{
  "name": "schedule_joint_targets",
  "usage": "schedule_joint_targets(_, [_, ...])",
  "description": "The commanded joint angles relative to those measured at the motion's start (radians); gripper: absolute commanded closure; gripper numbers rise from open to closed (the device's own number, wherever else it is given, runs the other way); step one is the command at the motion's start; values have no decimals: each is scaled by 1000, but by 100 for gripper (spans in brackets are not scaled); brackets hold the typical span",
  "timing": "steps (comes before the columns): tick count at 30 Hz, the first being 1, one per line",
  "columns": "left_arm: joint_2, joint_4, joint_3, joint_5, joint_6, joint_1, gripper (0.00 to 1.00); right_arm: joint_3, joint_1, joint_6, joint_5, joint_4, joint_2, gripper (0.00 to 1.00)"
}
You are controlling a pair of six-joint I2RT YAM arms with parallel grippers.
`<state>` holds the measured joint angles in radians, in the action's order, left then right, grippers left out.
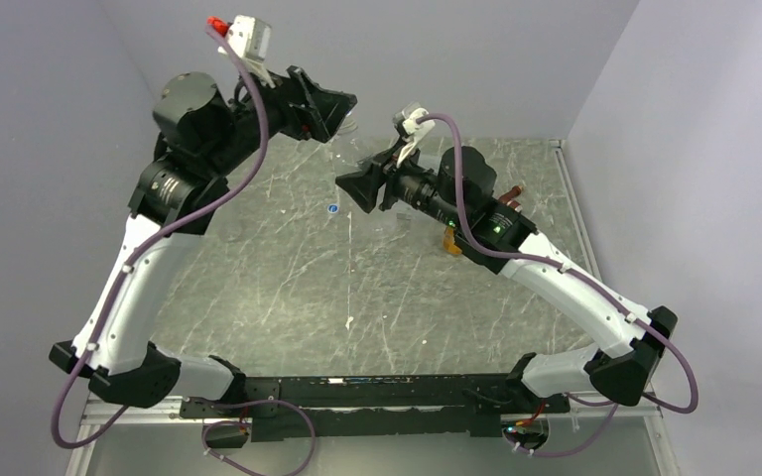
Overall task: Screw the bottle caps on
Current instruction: Screw the bottle cap onto the plastic bottle.
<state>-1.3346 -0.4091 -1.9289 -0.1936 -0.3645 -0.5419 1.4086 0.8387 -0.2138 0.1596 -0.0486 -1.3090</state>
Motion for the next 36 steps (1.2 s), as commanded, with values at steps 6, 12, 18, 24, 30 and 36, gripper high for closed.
schedule_joint_targets(6, [-42, -65, -28, 79, -58, -3, 18, 64, 28, 83, -238, -7, -16, 72])
schedule_joint_targets(12, [-60, -52, -14, 48, -91, -3, 23, 67, 33, 95, -260, -7, -25, 72])
schedule_joint_targets(18, [-77, -49, -7, 40, -115, -4, 26, 75, 34, 99, -262, -11, -33, 72])
schedule_joint_targets(24, [-94, -42, -12, 23, -131, -4, 35, 80, 37, 101, -267, -15, -44, 73])
schedule_joint_targets(30, [-98, -36, -6, 8, -139, -4, 47, 87, 39, 105, -273, -19, -50, 73])
schedule_joint_targets(36, [-104, -58, -14, -28, -138, -4, 63, 90, 38, 106, -245, -20, -50, 73])
